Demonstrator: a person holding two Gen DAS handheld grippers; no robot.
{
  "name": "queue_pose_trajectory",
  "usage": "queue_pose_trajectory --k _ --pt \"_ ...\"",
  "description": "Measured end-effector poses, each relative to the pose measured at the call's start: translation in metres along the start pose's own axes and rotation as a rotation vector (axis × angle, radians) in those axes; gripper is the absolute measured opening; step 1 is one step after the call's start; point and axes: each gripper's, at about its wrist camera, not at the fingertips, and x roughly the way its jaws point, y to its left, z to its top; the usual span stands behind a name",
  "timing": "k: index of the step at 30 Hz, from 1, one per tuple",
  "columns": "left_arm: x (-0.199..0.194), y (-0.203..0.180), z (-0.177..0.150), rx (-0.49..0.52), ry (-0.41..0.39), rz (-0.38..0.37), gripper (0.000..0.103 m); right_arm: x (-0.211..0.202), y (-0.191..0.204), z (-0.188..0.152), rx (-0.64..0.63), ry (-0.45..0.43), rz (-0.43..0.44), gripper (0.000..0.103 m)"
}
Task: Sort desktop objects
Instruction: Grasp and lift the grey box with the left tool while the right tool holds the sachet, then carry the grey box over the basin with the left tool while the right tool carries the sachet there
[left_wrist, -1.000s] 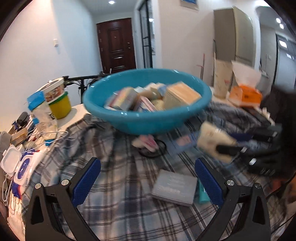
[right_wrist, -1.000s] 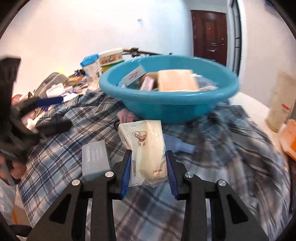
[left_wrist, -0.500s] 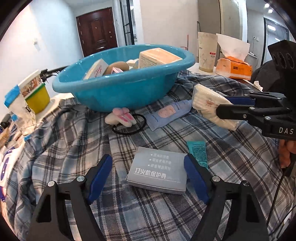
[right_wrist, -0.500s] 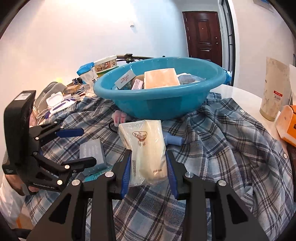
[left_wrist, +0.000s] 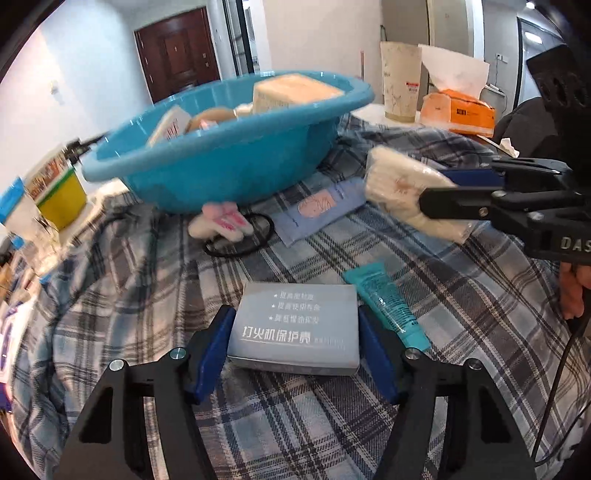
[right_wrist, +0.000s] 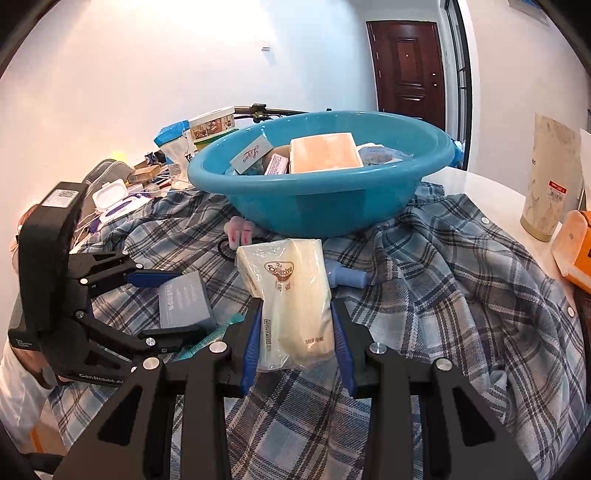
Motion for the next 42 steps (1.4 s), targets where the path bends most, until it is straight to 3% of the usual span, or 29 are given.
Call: queue_pose_trajectory --k 6,10,20,27,32,35,42 --pt "-0.016 0.003 0.004 -0.026 -0.058 0.034 0.067 0.001 -0.005 0.0 0.024 0.001 0.01 0.035" --pt "-0.045 0.009 0.016 -0.051 -0.143 0.037 0.067 -0.002 -0.008 0.0 0.04 -0.01 0.015 0.035" --pt "-0.087 0.016 0.078 -0.063 -0.306 0.053 0.067 -0.004 -0.016 0.0 0.086 -0.024 0.033 0.035" --pt "-0.104 0.037 0.129 -0.149 -0.421 0.075 0.067 -0.004 -0.016 0.0 0.089 -0.027 0.02 0.035" --pt "-0.091 0.054 0.156 -0.177 -0.437 0.117 0.067 -0.003 -0.012 0.0 0.065 -0.023 -0.011 0.035" --pt "-0.077 0.068 0.162 -0.22 -0.434 0.096 0.067 -0.003 -0.007 -0.001 0.039 -0.022 -0.04 0.035" --pt "-0.036 0.084 0.161 -0.228 -0.353 0.093 0.067 -0.002 -0.004 0.0 0.03 -0.017 -0.104 0.035"
